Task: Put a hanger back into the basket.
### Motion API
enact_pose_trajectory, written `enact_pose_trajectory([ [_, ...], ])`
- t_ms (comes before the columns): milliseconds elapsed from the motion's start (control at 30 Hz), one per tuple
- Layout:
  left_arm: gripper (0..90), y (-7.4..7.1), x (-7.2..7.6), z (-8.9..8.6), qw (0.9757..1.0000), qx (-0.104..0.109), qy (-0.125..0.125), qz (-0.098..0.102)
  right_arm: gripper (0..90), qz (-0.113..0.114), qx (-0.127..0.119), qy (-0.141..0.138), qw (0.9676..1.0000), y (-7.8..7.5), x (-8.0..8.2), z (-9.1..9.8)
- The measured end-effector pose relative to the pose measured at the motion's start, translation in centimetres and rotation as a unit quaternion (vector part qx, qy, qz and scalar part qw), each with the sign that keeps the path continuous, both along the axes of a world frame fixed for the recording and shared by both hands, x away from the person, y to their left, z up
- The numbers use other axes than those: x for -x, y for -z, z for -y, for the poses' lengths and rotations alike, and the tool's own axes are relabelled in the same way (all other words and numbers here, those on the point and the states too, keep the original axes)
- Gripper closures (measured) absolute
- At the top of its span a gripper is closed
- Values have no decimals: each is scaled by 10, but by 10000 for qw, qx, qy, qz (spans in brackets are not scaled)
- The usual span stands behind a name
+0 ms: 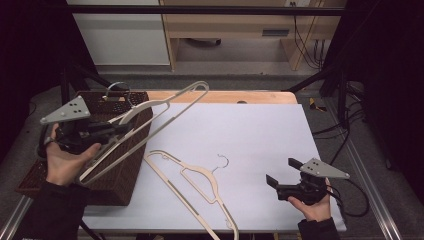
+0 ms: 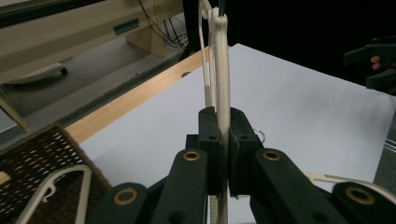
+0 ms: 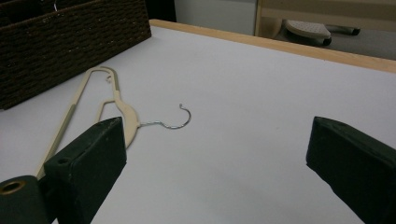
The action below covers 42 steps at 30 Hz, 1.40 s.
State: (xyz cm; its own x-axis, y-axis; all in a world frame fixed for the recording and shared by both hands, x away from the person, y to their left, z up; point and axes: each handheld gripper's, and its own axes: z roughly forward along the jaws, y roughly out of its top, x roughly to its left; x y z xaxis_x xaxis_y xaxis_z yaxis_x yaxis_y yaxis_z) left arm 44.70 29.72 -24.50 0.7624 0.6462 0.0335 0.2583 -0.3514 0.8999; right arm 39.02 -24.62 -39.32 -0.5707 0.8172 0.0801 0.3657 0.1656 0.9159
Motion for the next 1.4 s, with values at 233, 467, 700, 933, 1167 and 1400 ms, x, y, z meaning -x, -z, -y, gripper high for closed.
enact_pose_trajectory([
  [233, 861, 3, -17, -39, 9996, -83, -268, -11, 52, -8, -3, 18, 10000, 0, 0, -1],
  [467, 861, 14, -32, -72, 9987, -127, -483, -97, 51, -27, -1, 0, 10000, 1, -1, -1],
  [700, 860, 28, -45, -103, 9969, -40, -753, -245, 51, -38, 33, 2, 10000, 2, -2, -2],
  [933, 860, 42, -52, -123, 9948, 20, -942, -394, 50, -63, 51, -13, 10000, 3, -3, -3],
  [1167, 860, 54, -55, -138, 9928, -16, -1092, -500, 49, -42, 61, -8, 10000, 3, -3, -2],
  [1400, 860, 67, -55, -147, 9901, -72, -1238, -662, 49, -59, 76, -5, 10000, 3, -3, -3],
])
